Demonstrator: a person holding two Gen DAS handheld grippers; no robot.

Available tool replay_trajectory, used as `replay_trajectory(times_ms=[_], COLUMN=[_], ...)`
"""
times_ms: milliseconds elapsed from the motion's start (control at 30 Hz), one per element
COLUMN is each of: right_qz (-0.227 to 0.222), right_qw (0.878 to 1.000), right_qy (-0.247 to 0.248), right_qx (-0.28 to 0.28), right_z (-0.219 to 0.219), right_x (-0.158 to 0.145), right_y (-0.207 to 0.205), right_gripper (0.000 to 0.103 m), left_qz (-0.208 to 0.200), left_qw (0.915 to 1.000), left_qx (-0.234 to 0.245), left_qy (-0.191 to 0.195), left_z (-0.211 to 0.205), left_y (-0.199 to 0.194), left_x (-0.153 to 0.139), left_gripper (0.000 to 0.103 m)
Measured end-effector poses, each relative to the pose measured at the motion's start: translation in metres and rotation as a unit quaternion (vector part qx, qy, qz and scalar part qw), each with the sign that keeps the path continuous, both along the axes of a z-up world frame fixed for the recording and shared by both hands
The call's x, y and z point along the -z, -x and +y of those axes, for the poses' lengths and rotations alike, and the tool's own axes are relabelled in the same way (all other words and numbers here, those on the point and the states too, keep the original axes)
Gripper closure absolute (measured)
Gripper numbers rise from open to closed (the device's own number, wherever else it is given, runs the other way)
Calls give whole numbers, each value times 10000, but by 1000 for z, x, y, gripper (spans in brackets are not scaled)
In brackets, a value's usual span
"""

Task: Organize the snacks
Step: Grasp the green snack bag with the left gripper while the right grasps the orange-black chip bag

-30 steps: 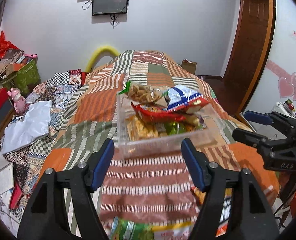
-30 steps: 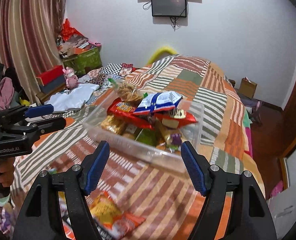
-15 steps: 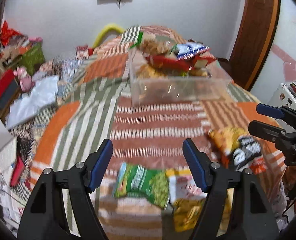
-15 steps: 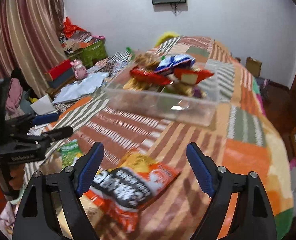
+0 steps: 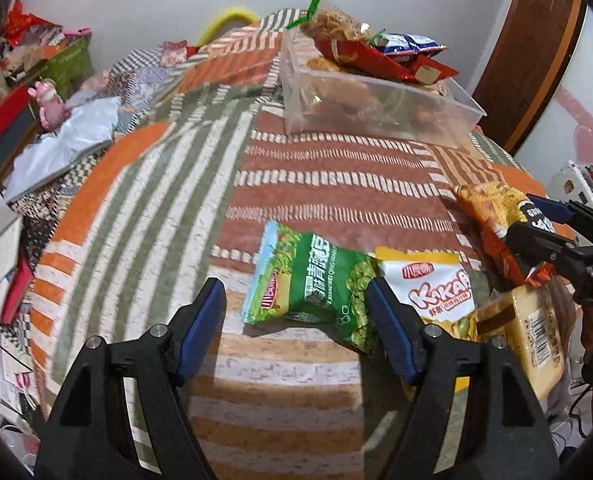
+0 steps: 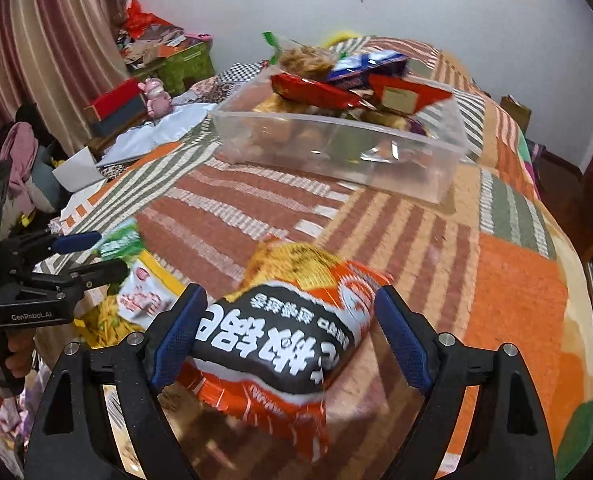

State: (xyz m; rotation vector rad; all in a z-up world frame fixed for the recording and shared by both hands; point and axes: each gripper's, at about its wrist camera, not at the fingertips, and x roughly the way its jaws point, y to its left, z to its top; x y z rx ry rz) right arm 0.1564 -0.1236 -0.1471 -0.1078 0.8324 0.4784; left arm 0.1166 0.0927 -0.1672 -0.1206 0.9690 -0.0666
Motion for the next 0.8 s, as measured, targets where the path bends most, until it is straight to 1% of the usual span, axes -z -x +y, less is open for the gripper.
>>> replay_trajectory(times_ms=[200, 233, 267, 333, 467, 500, 567, 633, 800], right_qz=[241, 243, 223, 212, 138, 132, 102, 86, -18], right_qw=[9992, 9991, 9990, 9990, 9990, 9990, 9990, 9989, 9982], right_qy=[-287, -338, -365, -381, -427, -434, -441, -467, -597], right_qx=[118, 124, 117, 57, 25, 14, 9, 10, 105], right_z=[-15, -15, -15, -13, -13, -14, -15, -16, -21], right_x=[6, 6, 6, 6, 4, 4, 4, 3, -2], right_y=[-2, -3, -2, -1, 2, 3, 3, 4, 3], right_gripper=[19, 19, 20, 29, 37, 41, 45, 48, 53], left_qz=[37, 29, 23, 11, -71, -79, -104, -175, -425], left_qw=[9997, 9997, 9996, 9992, 9989, 9987, 9983, 9984, 9983], left_qx=[-33, -29, -2, 40, -18, -25, -39, -34, -136], left_qy=[226, 245, 294, 395, 455, 505, 567, 532, 383], left_z=[0, -1, -2, -3, -1, 1, 3, 3, 5], left_y=[-4, -5, -5, -6, -6, -6, -6, -5, -6], left_x=[6, 6, 6, 5, 3, 2, 0, -3, -17], left_gripper=[30, 33, 40, 46, 57, 58, 62, 66, 72])
